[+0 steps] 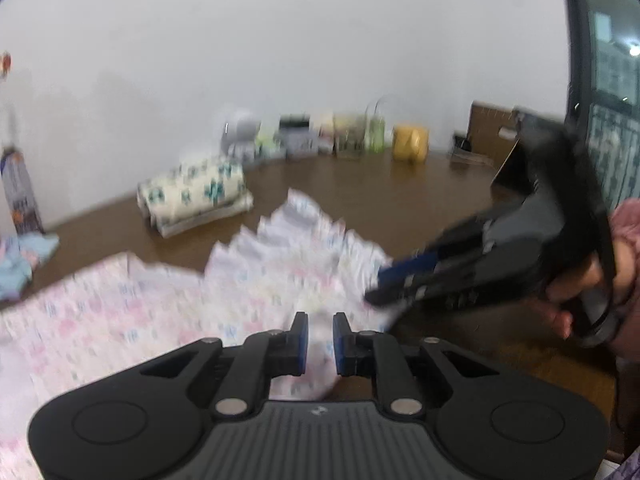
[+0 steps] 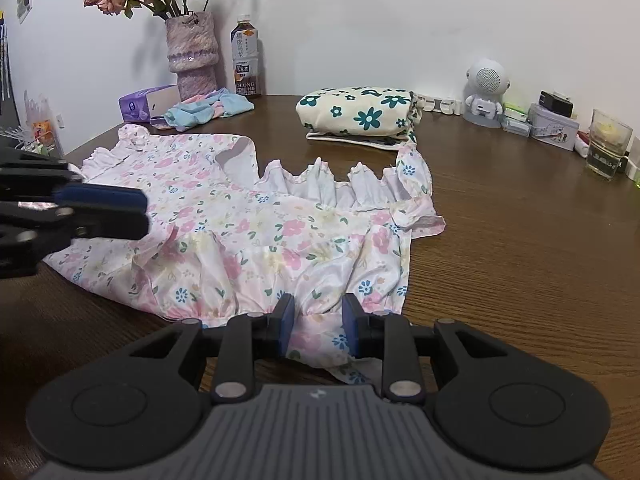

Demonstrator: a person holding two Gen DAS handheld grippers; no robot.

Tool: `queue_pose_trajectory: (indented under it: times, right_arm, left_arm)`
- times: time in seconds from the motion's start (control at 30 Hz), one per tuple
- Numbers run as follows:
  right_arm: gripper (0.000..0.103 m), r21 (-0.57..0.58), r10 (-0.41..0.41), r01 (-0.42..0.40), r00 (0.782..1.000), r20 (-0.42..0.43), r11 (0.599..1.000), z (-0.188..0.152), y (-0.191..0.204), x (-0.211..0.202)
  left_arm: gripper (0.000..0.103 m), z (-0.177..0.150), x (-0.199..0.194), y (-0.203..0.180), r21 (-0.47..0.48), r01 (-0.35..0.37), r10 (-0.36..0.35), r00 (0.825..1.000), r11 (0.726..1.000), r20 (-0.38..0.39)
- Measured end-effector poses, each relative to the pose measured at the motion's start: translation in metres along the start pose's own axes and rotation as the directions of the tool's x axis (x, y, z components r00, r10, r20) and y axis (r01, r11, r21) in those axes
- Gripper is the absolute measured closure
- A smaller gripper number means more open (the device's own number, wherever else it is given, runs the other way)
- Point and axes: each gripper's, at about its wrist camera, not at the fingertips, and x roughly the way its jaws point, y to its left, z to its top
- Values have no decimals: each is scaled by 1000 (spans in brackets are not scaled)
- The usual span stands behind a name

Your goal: Fold clothes

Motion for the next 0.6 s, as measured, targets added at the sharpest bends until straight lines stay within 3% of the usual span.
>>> queue_pose_trajectory:
  times: [0.17, 0.33, 0.5, 0.6]
  right_arm:
    - [77, 32, 4, -5, 1000, 22, 999, 3, 2, -9]
    - [76, 13, 62, -63, 994, 91, 998, 12, 25, -22]
    - [76, 4, 48, -48, 999, 8, 999, 9, 38, 3]
    - [76, -5, 36, -36, 999, 8, 999, 6, 40, 6]
  left_arm:
    - [91, -9, 21, 6, -66, -51, 46, 996, 997, -81]
    - [91, -15, 19, 6, -120, -82, 74, 995, 989, -70]
    - [91, -15, 16, 8, -179, -100, 91, 994, 979, -59]
    - [90, -12, 10, 7, -202, -116, 116, 993, 972, -16]
